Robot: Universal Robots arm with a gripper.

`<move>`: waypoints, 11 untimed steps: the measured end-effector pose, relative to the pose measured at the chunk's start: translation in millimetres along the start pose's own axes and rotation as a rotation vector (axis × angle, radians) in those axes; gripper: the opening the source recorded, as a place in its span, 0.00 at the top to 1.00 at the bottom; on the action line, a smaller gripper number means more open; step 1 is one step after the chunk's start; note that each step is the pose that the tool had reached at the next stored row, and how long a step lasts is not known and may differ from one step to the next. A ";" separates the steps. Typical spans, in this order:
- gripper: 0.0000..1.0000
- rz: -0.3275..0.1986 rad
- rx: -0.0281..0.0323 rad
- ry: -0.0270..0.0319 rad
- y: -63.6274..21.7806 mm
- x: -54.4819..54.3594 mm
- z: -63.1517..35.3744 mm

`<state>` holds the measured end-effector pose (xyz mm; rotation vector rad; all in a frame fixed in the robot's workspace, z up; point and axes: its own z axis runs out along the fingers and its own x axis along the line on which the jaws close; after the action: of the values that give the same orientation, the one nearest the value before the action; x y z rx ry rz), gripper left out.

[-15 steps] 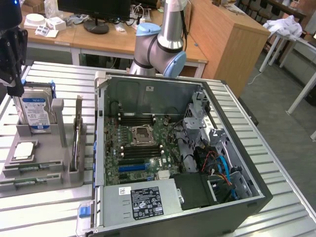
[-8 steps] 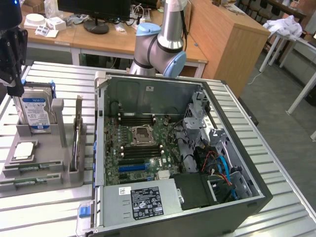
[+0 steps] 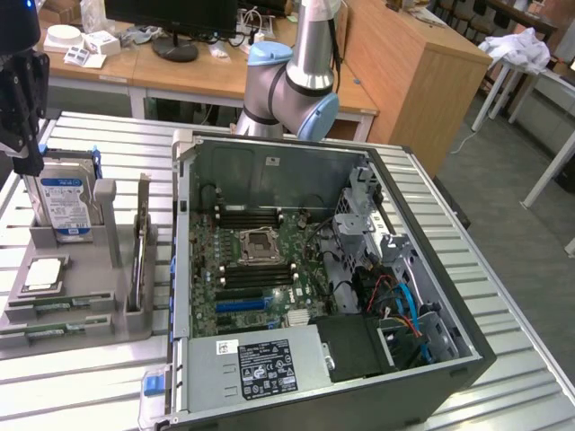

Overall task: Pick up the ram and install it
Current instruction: 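Pick up the ram and move it above insertion slot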

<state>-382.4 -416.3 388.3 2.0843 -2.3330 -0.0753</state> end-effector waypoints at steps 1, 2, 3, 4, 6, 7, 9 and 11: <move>0.89 -0.003 -0.0001 0.0002 0.0 0.0 0.0; 0.89 -0.003 -0.0001 0.0002 0.0 0.0 0.0; 0.89 -0.003 -0.0001 0.0002 0.0 0.0 0.0; 0.89 -0.003 -0.0001 0.0002 0.0 0.0 0.0; 0.89 -0.003 -0.0001 0.0002 0.0 0.0 0.0; 0.89 -0.003 -0.0001 0.0002 0.0 0.0 0.0; 0.89 -0.003 -0.0001 0.0001 0.0 0.0 0.0; 0.89 -0.003 -0.0001 0.0001 0.0 0.0 0.0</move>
<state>-382.4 -416.3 388.3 2.0880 -2.3297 -0.0752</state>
